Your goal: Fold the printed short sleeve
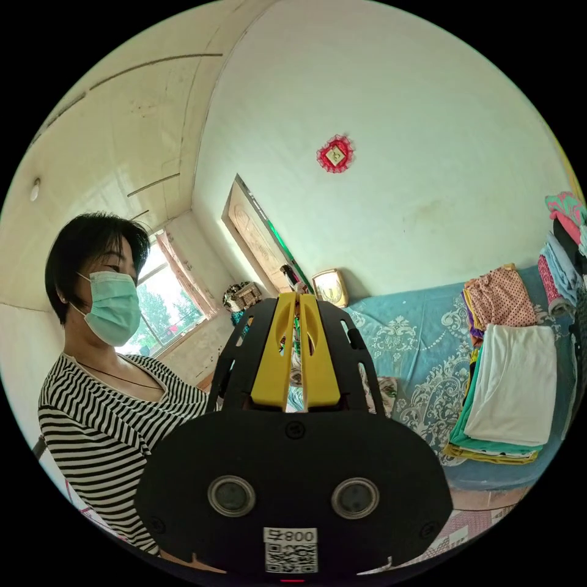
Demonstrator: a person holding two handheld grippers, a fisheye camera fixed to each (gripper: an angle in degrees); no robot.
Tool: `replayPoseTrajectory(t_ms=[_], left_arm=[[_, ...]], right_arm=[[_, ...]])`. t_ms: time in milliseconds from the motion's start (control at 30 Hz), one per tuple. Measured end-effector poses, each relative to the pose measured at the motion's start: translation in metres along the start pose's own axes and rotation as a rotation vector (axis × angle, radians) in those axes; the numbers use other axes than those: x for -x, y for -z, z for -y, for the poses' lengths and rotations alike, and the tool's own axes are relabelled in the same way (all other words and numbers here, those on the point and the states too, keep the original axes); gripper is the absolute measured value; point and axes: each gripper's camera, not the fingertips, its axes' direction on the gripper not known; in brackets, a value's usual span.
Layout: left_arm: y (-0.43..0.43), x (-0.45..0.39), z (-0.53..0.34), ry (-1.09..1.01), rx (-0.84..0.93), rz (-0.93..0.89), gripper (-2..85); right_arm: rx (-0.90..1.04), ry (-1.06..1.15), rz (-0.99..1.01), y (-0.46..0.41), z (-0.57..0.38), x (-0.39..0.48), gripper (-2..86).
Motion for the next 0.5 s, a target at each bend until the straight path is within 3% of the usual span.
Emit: replayPoseTrajectory(t_ms=[267, 500], left_arm=[[-0.035, -0.244, -0.024, -0.428, -0.078, -0.05, 0.7], [-0.062, -0.399, -0.076, -0.736, -0.104, -0.037, 0.6]], right_arm=[[-0.131, 0.166, 0.045, 0.051, 0.003, 0.066, 0.4], [-0.233, 0.295, 0.065, 0.092, 0.004, 0.108, 0.4]])
